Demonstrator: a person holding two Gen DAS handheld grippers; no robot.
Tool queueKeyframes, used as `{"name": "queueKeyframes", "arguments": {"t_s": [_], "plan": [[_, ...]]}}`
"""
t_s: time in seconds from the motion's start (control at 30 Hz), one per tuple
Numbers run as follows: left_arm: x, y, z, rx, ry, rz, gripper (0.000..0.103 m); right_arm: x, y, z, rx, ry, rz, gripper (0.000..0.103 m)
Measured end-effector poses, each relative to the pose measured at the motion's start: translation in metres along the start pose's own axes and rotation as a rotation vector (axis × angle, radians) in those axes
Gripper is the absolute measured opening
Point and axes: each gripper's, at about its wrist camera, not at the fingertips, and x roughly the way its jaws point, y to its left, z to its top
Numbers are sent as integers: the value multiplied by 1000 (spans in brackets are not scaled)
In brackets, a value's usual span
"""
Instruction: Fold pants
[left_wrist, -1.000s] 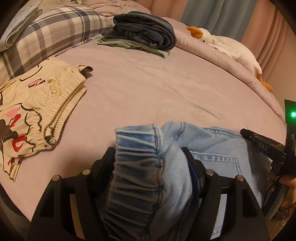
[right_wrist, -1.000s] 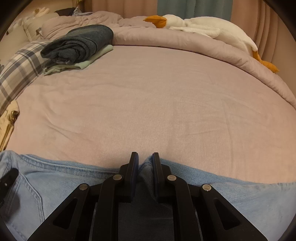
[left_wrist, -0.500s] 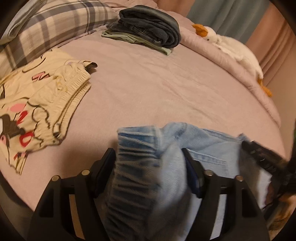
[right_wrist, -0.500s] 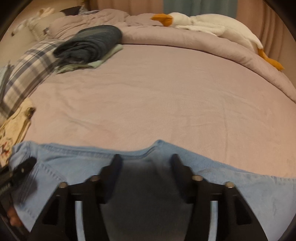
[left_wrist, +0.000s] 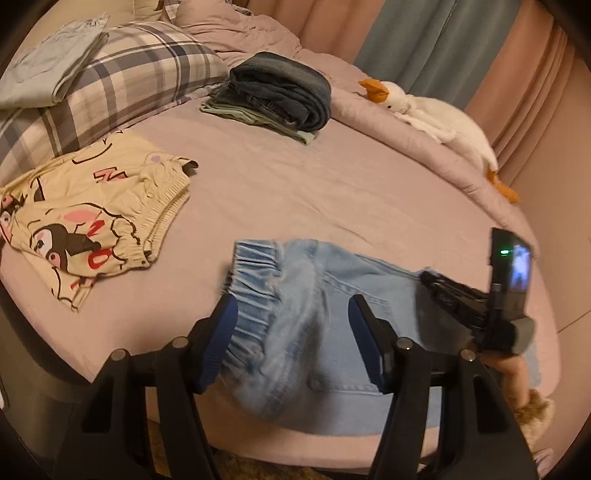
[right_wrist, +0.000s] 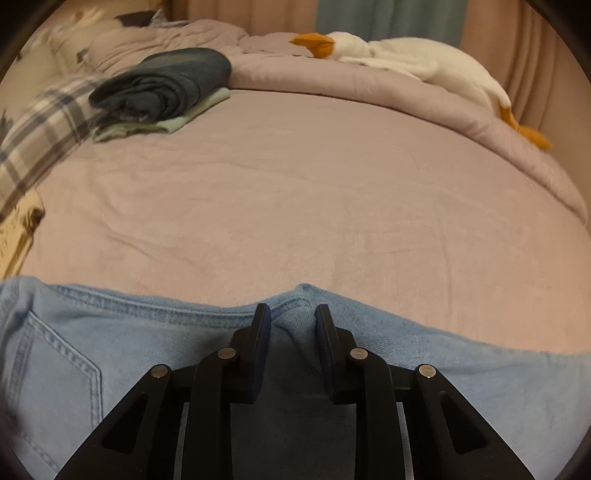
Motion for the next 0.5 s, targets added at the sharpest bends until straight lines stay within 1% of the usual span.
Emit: {"name": "queueKeyframes", "arguments": {"t_s": [0.1, 0.2, 0.27, 0.3, 0.37, 0.4, 0.47, 0.5], "plan": [[-7, -9, 2, 25, -24, -17, 62, 3, -2, 2, 11, 0, 6, 22], [2, -22, -3, 56, 10, -10, 62, 5, -1, 3, 14, -4, -5, 22], [12, -28, -9, 79, 33, -33, 62, 5, -2, 3, 24, -8, -3, 22], [19, -30, -13, 88, 48, -44, 62, 2, -6, 3, 41, -12, 13, 22], [39, -31, -19, 97, 100, -4, 62, -2, -11, 2, 75, -6, 38, 23], [46, -31, -22, 107, 106, 19, 62, -7, -15, 2, 97, 0, 50, 24], [50, -34, -28, 145, 83, 42, 62, -14, -19, 0, 107, 7, 49, 25], [50, -36, -29, 160, 81, 53, 63, -20, -20, 0, 101, 9, 36, 27]]}}
